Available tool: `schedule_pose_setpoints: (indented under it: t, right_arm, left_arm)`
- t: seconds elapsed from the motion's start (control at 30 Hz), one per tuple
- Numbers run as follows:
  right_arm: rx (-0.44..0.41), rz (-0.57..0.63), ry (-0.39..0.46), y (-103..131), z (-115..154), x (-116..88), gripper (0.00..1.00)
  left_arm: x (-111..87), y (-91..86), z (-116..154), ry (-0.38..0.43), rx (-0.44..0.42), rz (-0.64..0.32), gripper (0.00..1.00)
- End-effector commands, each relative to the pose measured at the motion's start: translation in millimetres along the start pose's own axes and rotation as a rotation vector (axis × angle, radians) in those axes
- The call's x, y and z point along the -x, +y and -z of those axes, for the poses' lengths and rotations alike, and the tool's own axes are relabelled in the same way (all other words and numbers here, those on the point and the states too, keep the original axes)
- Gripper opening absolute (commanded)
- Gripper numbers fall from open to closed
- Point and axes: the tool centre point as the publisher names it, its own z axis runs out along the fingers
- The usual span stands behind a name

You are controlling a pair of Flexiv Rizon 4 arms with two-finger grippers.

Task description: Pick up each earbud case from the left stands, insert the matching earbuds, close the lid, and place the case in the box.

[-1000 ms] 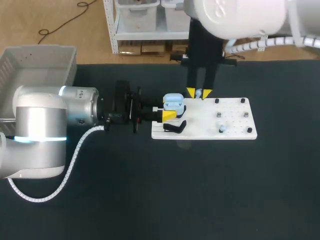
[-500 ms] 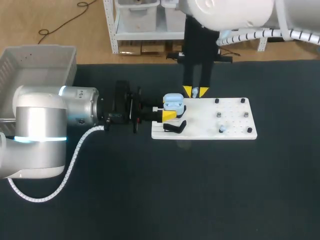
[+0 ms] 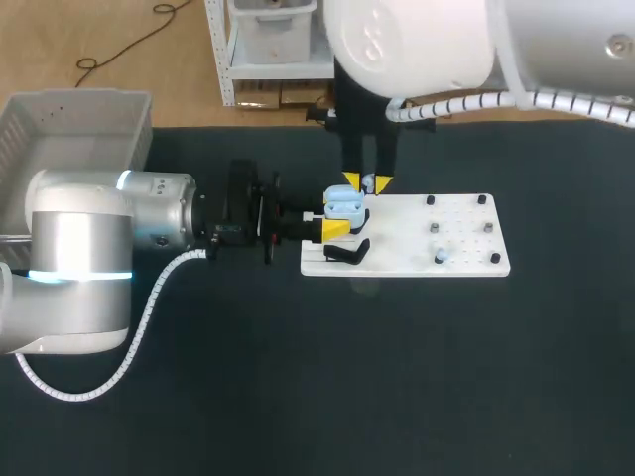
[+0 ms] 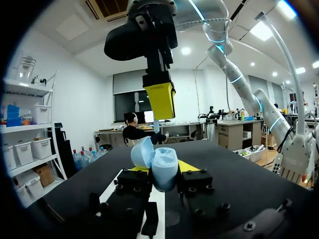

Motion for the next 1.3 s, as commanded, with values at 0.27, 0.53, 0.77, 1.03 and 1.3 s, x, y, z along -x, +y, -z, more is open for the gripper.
schedule_pose_setpoints:
  t: [0.27,0.53,0.77,1.03,1.3]
  right_arm:
    - [-0.011,-0.016,-0.003,16,0,-10,0.0]
    - [-0.022,-0.02,0.008,16,-7,-12,0.0]
    - [-0.033,-0.026,0.002,16,-12,-14,0.0]
    - [-0.044,-0.03,0.01,16,-14,-11,0.0]
    - [-0.049,-0.032,0.021,17,-15,-10,0.0]
  left_arm:
    - [-0.7,-0.9,0,-0.002,0.003,-0.002,0.0]
    - [-0.7,-0.9,0,-0.002,0.003,-0.002,0.0]
    - [-0.7,-0.9,0,-0.002,0.003,-0.002,0.0]
    - [-0.7,-0.9,0,-0.002,0.003,-0.002,0.0]
    - [-0.7,-0.9,0,-0.002,0.003,-0.002,0.0]
